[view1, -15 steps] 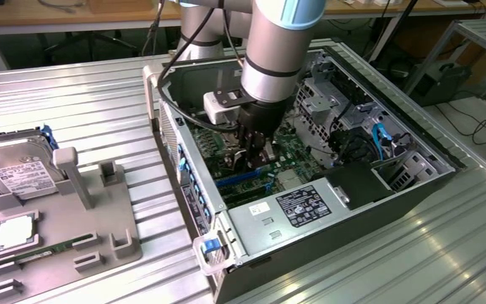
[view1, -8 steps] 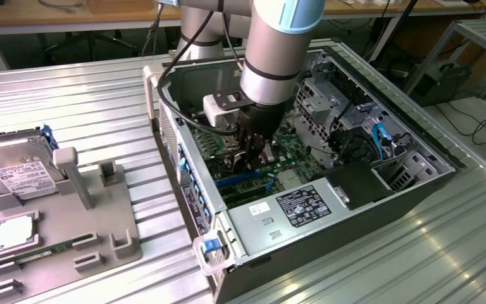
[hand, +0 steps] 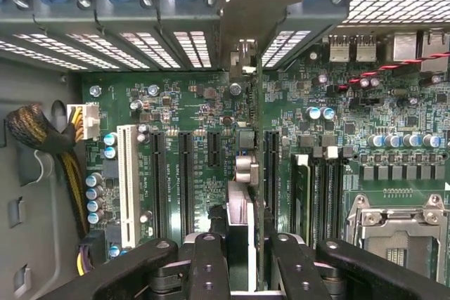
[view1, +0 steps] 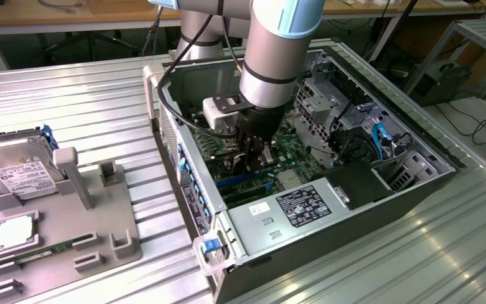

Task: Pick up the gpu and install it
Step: 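Insert the gpu into the slot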

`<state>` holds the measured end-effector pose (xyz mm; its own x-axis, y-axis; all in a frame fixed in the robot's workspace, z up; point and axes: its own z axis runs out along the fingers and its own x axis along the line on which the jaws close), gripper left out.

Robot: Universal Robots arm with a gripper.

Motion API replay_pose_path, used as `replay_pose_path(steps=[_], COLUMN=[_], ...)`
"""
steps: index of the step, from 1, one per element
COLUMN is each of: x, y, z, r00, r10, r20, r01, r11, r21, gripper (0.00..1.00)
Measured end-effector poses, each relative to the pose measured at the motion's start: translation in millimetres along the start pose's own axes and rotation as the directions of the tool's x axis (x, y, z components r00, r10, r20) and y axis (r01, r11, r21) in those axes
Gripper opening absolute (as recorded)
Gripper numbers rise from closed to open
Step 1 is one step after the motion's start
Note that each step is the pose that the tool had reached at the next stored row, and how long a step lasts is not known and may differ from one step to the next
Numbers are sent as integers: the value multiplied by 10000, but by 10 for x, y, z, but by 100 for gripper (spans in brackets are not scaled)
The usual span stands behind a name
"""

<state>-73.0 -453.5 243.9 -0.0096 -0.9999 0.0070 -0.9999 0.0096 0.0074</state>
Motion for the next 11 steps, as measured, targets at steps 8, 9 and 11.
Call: replay_pose_path(steps=[8,9,11], x=[-4,-6,-9], y=[0,0,0], z=[27,30,32], r00=[10000,10000,10000], r10=[0,0,0], r20=[-2,2,3], r01=[0,0,0], r11=[10000,10000,10000], r21=[-2,0,0], gripper=[28,28,28])
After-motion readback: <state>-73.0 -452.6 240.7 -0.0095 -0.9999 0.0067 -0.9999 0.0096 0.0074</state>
